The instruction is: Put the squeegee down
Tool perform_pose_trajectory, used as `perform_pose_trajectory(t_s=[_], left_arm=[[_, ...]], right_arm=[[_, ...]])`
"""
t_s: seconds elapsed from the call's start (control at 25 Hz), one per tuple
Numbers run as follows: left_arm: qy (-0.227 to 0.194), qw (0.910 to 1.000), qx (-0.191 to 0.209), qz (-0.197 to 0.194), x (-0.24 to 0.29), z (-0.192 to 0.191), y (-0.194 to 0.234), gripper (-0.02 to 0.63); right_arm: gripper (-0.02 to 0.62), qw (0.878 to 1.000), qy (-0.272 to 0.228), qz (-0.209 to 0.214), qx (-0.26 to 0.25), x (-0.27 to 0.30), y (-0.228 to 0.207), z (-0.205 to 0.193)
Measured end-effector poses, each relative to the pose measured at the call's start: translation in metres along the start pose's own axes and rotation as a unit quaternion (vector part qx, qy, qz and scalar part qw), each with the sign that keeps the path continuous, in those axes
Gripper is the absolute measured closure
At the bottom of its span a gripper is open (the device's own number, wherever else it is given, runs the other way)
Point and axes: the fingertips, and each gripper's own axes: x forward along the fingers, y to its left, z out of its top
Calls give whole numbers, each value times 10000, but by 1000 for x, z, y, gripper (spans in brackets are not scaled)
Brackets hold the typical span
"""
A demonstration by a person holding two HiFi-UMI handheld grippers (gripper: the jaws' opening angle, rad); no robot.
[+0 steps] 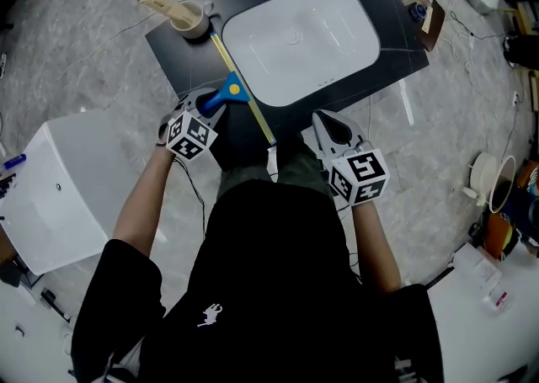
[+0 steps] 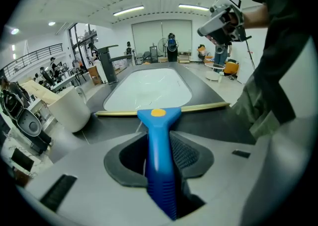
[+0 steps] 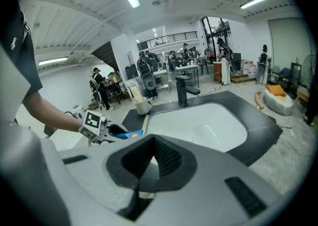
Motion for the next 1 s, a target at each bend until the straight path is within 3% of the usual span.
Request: perform_pose_trajectory(t_s=[0.48,0.64,0.84,1.0], left_arm=[[31,9999,-107,-13,3,-1,-1,468],[31,9995,-306,-27,4,-2,0,462],[-36,9982,-594,3,-1,-7,0,365],[-185,9962,-818,219,-18,-6,-1,328]], right_arm=[[594,10000,-9,15,-9,1,1,1],[594,10000,-20,8,-9,1,1,3],[594,10000,-38,14,-46,-1,4,4],[594,9999,-62,37,-110,-5,8,4]])
